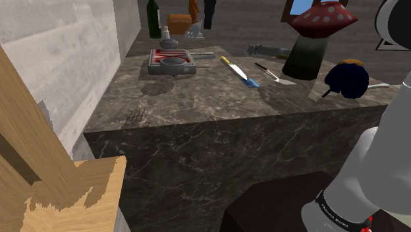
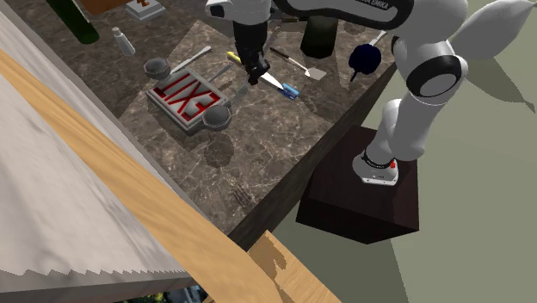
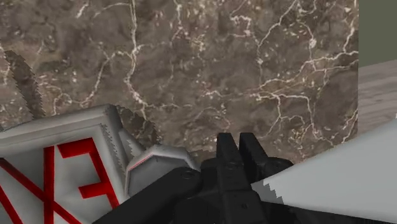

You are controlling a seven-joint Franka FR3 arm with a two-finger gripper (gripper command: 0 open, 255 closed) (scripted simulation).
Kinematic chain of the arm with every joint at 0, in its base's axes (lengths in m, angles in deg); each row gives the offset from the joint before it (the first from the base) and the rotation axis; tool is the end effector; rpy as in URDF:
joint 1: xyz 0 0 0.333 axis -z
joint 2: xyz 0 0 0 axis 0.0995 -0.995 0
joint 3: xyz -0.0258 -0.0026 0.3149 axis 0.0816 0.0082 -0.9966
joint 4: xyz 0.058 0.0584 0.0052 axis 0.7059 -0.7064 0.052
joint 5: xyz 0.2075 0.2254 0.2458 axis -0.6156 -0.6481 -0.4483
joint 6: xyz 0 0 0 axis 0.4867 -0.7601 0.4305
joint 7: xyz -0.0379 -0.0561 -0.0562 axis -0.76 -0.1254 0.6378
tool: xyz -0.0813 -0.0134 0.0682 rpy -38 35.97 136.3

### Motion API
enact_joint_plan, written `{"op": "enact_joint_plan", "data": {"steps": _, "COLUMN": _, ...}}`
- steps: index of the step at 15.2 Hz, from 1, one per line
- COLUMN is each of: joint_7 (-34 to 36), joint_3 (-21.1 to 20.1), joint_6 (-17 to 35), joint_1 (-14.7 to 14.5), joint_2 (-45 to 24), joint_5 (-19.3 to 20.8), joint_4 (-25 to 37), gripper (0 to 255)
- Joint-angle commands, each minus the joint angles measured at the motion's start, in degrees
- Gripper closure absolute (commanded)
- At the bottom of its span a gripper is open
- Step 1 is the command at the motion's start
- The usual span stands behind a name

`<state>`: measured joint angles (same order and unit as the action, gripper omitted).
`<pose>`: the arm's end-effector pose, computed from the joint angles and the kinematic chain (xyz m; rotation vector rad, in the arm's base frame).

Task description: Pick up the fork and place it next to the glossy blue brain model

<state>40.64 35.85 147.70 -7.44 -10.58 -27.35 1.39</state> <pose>0.5196 0.1571 0.7348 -2.8065 -1.3347 -0.0495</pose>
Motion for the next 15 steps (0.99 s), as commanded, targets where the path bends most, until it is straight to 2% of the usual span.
{"op": "enact_joint_plan", "data": {"steps": 1, "joint_7": -2.21, "joint_3": 0.95, "joint_6": 2.26, "joint_1": 1.34, "joint_2": 6.16, "joint_5": -0.48, "joint_4": -8.54, "gripper": 255}}
{"op": "enact_joint_plan", "data": {"steps": 7, "joint_7": -7.85, "joint_3": 4.10, "joint_6": 3.58, "joint_1": 3.78, "joint_2": 18.20, "joint_5": -0.45, "joint_4": -22.12, "gripper": 255}}
{"op": "enact_joint_plan", "data": {"steps": 15, "joint_7": -15.66, "joint_3": 9.21, "joint_6": 2.24, "joint_1": 6.45, "joint_2": 30.92, "joint_5": 1.77, "joint_4": -33.73, "gripper": 255}}
